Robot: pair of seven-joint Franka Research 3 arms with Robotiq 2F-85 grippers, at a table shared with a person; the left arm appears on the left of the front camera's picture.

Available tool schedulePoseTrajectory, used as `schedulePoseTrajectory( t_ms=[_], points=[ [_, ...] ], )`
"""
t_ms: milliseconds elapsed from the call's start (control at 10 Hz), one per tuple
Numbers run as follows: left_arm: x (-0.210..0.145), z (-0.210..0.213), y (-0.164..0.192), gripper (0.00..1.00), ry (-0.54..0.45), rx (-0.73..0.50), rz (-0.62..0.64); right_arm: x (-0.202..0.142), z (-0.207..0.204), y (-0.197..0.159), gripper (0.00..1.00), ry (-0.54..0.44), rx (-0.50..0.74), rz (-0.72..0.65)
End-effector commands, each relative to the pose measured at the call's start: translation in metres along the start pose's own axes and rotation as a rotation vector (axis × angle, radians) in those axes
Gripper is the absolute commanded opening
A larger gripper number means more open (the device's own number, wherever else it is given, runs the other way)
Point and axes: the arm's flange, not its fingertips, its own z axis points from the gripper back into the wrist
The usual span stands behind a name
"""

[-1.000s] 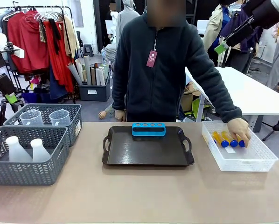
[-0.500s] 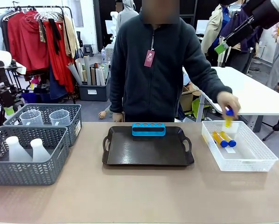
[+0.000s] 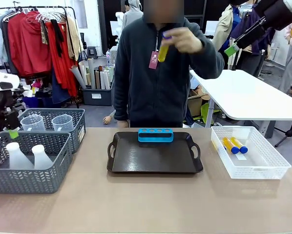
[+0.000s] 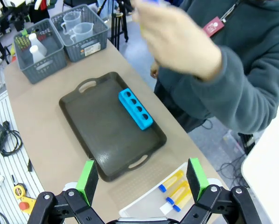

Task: Prepare the laboratory tools.
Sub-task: Pick up one Small flask and place it on the Handle tray.

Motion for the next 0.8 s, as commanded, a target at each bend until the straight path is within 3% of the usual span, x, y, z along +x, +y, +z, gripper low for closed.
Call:
schedulePoseTrajectory(
  t_ms=[0,700],
  points=[
    [-0.008,-0.015,-0.005,1.0,-0.014,-0.009,0.069,0.0,0.001,0.001,1.0,-0.003,0.003,0.007],
    [-0.005,-0.063,0.001,1.0,-0.026,-0.007,0.165,0.0,0.001,0.001,1.0,-0.003,0.003,0.007]
  ],
)
